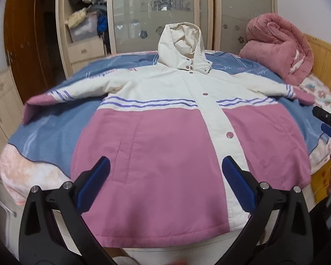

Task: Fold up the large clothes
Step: 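Move the right tool to the pink sleeve cuff and grasp it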

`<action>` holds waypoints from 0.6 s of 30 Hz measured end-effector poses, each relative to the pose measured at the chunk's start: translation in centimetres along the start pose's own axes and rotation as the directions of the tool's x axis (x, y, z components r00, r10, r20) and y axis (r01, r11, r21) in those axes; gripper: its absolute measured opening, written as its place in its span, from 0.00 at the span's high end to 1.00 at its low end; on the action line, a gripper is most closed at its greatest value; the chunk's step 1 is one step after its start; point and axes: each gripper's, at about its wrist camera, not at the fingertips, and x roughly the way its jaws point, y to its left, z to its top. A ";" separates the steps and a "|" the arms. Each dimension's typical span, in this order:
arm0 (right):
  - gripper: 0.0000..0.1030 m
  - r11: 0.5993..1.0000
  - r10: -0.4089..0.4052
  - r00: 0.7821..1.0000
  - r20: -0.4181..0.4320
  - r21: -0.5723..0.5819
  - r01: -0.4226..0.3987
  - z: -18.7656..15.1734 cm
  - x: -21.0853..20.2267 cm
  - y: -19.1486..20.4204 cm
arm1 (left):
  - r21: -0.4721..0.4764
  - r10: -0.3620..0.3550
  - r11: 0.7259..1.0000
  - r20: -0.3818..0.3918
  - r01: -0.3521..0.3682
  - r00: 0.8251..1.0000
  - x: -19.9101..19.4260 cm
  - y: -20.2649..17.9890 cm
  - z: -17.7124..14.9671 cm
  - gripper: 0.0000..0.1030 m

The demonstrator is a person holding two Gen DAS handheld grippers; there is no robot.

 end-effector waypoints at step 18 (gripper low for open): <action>0.01 0.781 -0.109 0.957 0.269 0.618 -0.085 11.5 4.1 -23.9 | 0.088 0.114 0.990 -0.019 -0.112 0.993 7.9 -0.5 9.2 0.02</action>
